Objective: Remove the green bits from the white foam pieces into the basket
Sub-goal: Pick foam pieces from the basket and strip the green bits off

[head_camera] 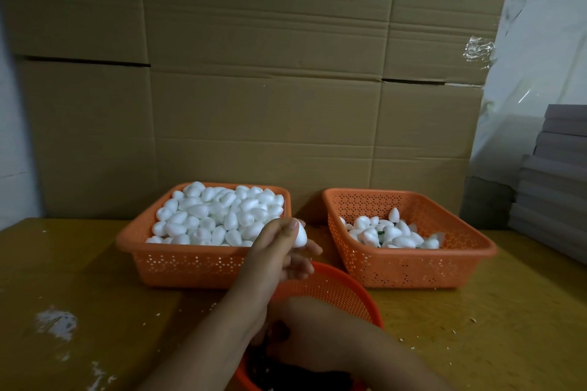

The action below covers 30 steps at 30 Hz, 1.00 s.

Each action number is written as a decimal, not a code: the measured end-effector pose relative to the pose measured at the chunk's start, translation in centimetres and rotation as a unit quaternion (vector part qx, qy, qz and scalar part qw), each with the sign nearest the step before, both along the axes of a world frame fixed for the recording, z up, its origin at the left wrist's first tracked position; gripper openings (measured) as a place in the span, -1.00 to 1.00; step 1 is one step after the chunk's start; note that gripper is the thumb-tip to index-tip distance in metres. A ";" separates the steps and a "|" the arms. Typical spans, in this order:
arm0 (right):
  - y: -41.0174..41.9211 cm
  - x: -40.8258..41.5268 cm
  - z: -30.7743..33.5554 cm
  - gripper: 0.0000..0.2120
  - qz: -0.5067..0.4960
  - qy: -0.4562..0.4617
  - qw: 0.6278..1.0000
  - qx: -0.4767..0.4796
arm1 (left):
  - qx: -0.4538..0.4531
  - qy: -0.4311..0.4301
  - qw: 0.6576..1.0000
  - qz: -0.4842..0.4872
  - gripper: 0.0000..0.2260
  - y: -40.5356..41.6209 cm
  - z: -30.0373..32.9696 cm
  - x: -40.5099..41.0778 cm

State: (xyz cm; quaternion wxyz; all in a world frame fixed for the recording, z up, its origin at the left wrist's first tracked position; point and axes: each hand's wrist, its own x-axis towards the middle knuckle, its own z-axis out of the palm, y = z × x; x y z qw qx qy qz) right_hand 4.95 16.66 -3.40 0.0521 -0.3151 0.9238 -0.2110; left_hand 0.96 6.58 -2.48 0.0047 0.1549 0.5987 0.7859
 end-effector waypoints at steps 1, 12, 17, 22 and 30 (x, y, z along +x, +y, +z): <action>0.1 -0.1 -0.1 -0.78 -0.006 0.001 1.000 -0.004 | 0.000 0.001 1.000 -0.008 -0.82 -0.1 0.0 0.0; 0.3 -0.1 -0.4 -0.81 -0.025 0.032 0.999 0.009 | -0.037 0.015 0.999 0.018 -0.71 0.0 0.1 0.1; 0.3 -0.3 -0.5 -0.79 -0.032 0.043 0.998 0.026 | -0.027 0.034 0.999 0.012 -0.69 0.0 0.2 0.1; 0.3 -0.4 -0.7 -0.78 -0.029 0.059 0.997 0.035 | -0.029 0.038 0.999 0.006 -0.73 -0.1 0.0 0.0; 0.1 -1.5 -2.2 -0.71 -0.041 0.063 0.996 0.042 | -0.046 0.037 0.998 -0.012 -0.82 0.3 -0.1 0.4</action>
